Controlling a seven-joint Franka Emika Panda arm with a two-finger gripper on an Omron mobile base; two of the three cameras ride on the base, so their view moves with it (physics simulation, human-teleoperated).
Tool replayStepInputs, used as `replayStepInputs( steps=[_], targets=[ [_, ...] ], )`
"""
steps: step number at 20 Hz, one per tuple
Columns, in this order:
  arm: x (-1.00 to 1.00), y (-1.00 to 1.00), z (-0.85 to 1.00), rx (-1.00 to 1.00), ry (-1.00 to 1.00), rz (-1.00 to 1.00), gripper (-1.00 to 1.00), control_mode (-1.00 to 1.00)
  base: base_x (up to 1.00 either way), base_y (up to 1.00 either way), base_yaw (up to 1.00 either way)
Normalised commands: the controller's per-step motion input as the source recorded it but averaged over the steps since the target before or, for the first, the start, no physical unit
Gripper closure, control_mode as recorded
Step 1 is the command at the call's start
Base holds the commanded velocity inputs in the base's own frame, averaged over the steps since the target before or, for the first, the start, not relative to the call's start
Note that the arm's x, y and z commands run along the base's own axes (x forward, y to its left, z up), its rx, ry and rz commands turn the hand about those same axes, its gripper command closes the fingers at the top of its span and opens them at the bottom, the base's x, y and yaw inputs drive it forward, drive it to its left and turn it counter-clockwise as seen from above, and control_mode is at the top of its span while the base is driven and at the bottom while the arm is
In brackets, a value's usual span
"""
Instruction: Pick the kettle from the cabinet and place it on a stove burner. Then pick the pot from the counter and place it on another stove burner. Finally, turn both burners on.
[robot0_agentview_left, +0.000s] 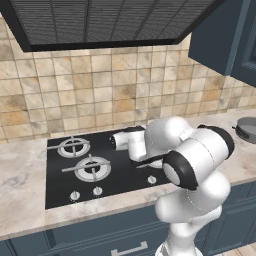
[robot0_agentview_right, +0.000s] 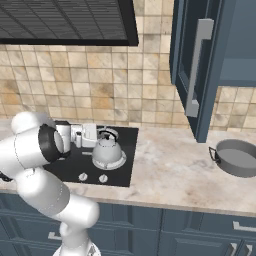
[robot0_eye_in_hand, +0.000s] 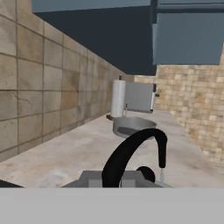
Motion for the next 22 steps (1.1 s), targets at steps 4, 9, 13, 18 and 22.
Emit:
replayStepInputs(
  steps=[4,9,13,18,22],
  targets=[
    [0.15,0.0,-0.23,0.0,0.0,0.0,1.0,-1.0,0.0,0.0,0.0],
    [0.14,0.0,-0.21,0.0,-0.01,0.0,1.0,-1.0,0.0,0.0,0.0],
    [0.1,0.0,-0.19,0.0,-0.02,0.0,1.0,-1.0,0.0,0.0,0.0],
    [0.1,0.01,-0.15,0.0,-0.02,0.0,1.0,-1.0,0.0,0.0,0.0],
    [0.08,0.03,-0.16,0.0,-0.02,0.0,1.0,-1.0,0.0,0.0,0.0]
  ],
)
